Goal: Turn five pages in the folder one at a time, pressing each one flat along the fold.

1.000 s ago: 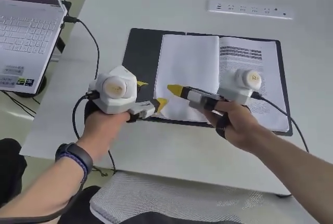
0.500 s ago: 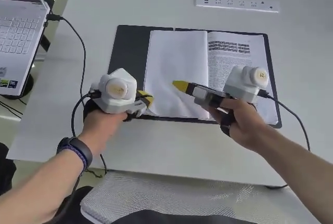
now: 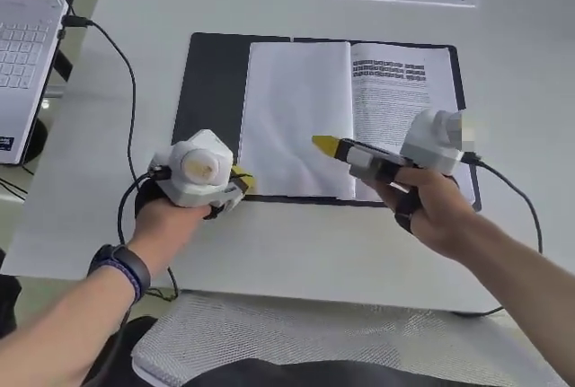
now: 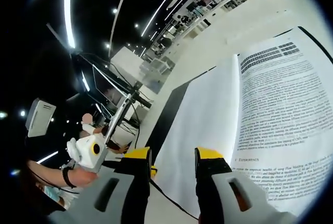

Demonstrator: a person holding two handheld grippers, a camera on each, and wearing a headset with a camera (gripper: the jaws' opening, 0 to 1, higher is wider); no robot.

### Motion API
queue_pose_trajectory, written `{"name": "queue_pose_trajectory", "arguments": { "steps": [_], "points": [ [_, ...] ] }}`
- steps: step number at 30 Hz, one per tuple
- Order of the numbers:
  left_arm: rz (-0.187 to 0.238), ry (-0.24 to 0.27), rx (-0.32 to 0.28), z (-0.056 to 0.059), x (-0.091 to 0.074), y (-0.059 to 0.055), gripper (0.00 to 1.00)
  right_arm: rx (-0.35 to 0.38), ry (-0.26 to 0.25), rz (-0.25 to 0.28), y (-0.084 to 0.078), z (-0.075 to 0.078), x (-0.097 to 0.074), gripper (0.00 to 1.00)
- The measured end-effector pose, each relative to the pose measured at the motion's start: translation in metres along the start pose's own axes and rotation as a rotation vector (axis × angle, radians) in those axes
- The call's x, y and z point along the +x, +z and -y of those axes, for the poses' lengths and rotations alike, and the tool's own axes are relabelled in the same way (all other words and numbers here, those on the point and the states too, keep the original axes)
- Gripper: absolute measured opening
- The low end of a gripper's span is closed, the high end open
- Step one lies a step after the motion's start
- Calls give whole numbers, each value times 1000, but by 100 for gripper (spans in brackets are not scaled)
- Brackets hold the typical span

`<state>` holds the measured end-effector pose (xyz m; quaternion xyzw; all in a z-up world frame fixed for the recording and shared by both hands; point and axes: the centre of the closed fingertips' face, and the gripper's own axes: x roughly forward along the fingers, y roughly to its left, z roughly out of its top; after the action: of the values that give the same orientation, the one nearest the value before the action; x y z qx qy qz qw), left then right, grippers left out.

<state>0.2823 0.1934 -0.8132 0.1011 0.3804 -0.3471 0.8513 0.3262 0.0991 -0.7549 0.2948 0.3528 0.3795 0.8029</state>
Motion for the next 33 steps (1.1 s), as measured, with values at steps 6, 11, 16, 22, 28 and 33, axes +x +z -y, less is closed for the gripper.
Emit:
{"name": "queue_pose_trajectory", "arguments": {
  "steps": [6,11,16,22,28,33],
  "points": [
    [3,0,-17,-1,1,0,0,-44,-21,-7,14,15,-3,29],
    [11,10,-37,-1,0,0,0,-117,-29,-7,32,24,-2,24],
    [12,13,-44,-4,2,-1,0,-114,-44,6,43,37,3,22],
    [13,15,-64,-4,3,-3,0,-94,-58,29,49,50,12,17],
    [6,19,-65,-4,4,-3,0,-106,-56,53,50,56,22,3],
    [6,19,-74,-5,4,-3,0,-98,-69,57,49,67,24,0]
  ]
}}
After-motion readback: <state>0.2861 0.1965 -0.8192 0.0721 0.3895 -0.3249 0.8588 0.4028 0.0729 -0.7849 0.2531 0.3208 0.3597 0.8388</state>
